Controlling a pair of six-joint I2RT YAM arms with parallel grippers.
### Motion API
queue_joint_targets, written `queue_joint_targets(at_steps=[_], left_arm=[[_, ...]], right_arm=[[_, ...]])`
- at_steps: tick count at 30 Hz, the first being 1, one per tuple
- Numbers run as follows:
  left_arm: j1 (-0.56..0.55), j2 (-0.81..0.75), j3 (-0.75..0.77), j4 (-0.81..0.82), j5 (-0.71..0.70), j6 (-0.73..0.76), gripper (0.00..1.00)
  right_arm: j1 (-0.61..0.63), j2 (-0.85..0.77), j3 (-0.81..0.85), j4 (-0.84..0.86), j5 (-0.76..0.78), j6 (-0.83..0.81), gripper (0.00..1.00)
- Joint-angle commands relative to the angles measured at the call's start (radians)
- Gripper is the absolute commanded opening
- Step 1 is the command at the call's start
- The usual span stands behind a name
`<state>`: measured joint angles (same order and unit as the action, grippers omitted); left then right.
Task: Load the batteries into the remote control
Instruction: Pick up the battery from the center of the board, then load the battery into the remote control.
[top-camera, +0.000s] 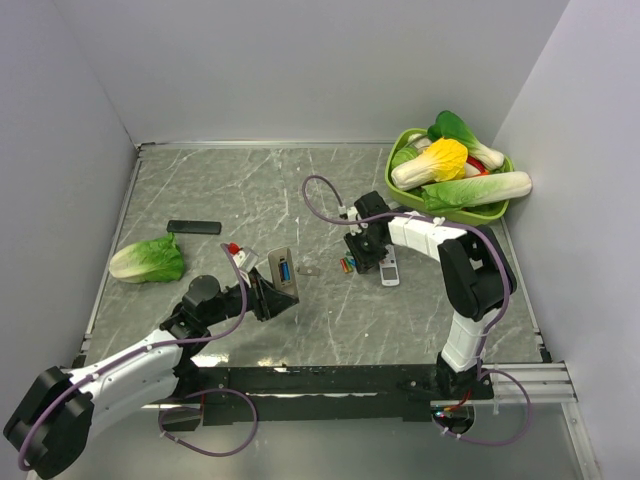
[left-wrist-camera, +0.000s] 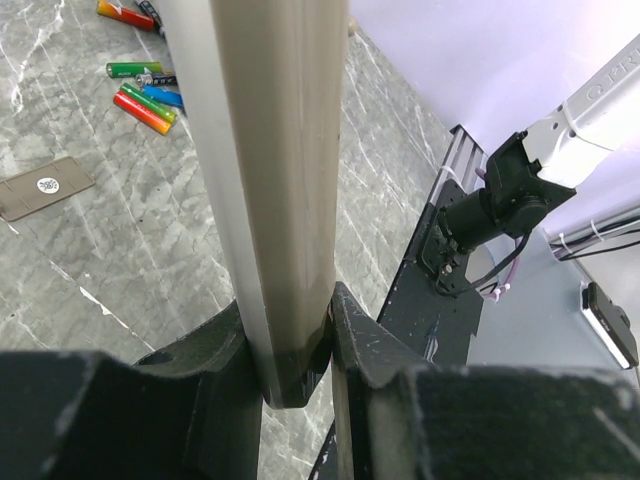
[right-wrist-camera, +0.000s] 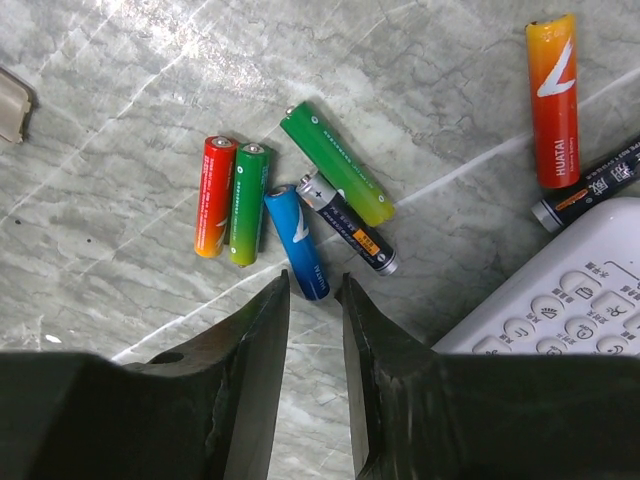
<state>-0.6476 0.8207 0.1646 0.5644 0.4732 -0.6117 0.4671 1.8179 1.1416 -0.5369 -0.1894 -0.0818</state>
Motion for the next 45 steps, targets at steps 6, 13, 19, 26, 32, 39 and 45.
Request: queue_joint_targets(at_steps=[6,13,19,26,32,39,45], left_arm=[[0.0,-0.005,0.001,0.051,-0.024,-0.029,0.04],[0.0,0.011,-0.004,0.057,-0.045,-0.049,0.04],[0.0,0.046,-0.005,0.088,-0.064,-0.065,0.04],[0.0,0.126,0.0,0.167,-0.085,-0.071,0.04],[0.0,0.227,0.006,0.245,-0.1,-0.077,0.04],[-0.015,0.32,0.033,0.304,-0.105,-0.071,0.04],[-0.061,0.344,0.064,0.285,-0.146,-0.026,0.04]], right_arm=[[0.044,0.047,0.009,-0.011,0.014,-0.036,0.35],[0.056,0.0,-0.02,-0.002,0.041,-0.012,0.19],[0.061,-0.106,-0.066,-0.008,0.064,0.03,0.05],[0.135,-0.3,-0.071,-0.061,0.033,0.08,0.0],[0.22,-0.431,-0.014,-0.094,-0.059,0.195,0.0],[0.295,-0.448,0.063,-0.089,-0.179,0.345,0.0],[0.332,-0.405,0.113,-0.089,-0.225,0.418,0.0]])
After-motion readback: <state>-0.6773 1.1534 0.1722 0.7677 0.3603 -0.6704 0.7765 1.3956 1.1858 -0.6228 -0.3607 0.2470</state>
